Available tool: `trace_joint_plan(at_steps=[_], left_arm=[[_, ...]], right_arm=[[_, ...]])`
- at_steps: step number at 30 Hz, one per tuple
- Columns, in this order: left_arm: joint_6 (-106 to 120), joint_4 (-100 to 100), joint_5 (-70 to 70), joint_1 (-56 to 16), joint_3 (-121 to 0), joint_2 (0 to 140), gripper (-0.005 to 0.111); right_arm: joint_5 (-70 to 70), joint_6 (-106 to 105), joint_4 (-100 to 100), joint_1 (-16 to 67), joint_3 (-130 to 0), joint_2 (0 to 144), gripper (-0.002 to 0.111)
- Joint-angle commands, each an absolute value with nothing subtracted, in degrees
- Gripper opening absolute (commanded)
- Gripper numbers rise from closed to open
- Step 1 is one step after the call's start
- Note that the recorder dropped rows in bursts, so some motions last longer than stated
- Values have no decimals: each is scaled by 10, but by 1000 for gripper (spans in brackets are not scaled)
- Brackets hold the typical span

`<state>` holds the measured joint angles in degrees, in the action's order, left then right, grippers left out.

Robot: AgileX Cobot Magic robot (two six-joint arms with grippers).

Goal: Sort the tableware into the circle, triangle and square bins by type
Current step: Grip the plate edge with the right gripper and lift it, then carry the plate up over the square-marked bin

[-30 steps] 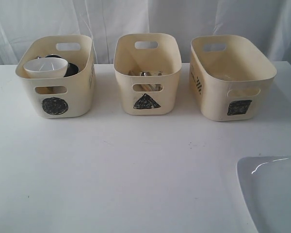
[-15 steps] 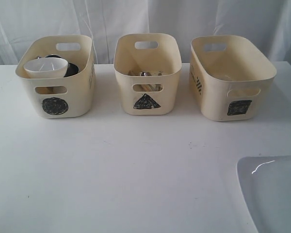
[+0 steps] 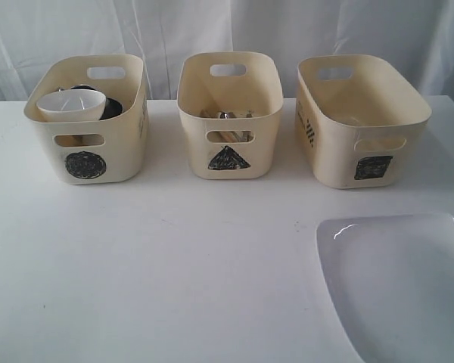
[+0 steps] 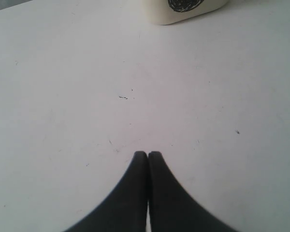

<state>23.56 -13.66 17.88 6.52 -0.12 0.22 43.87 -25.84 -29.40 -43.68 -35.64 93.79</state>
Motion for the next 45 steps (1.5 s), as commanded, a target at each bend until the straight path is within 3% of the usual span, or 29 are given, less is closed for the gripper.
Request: trace_joint_plan(at_steps=[1, 8, 14, 19, 24, 33, 39, 45], left_arm=[[236, -141, 180, 66, 0, 0, 0], [236, -141, 180, 66, 0, 0, 0], [236, -141, 180, 66, 0, 0, 0], [236, -141, 180, 66, 0, 0, 0], [236, -141, 180, 66, 0, 0, 0], [236, -141, 180, 66, 0, 0, 0], [236, -141, 180, 66, 0, 0, 0], [236, -141, 180, 66, 0, 0, 0]], right_arm=[[420, -297, -325, -435, -343, 955, 66], [467, -453, -472, -435, -342, 955, 66], [441, -463, -478, -435, -336, 955, 64], [393, -463, -480, -434, -326, 955, 48], [386, -464, -479, -434, -325, 978, 42], [401, -513, -474, -434, -325, 1016, 10], [442, -533, -474, -434, -325, 1016, 0], [516, -539, -482, -434, -325, 997, 0]])
